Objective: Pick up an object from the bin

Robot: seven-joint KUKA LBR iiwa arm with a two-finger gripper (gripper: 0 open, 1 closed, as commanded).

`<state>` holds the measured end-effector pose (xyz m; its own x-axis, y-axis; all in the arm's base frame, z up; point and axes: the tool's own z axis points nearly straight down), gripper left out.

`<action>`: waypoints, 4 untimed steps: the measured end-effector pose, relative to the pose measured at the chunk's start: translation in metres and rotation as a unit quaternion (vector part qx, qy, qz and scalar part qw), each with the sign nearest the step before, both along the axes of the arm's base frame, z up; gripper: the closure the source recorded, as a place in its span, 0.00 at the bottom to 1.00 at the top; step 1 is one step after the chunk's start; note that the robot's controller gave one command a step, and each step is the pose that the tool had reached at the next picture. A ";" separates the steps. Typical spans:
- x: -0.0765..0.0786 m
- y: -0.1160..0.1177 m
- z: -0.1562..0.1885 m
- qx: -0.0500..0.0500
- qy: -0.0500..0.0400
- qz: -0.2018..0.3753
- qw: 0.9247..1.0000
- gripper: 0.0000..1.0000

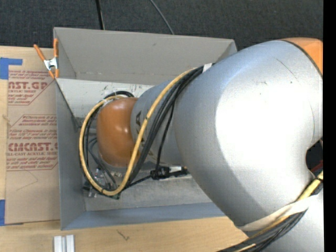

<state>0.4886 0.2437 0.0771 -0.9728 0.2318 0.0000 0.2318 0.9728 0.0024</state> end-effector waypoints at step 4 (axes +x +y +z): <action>-0.001 0.000 0.071 -0.001 0.001 0.000 1.000 1.00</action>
Offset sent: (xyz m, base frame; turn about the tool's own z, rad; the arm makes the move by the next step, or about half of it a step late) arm -0.0001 0.0001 0.1101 0.0000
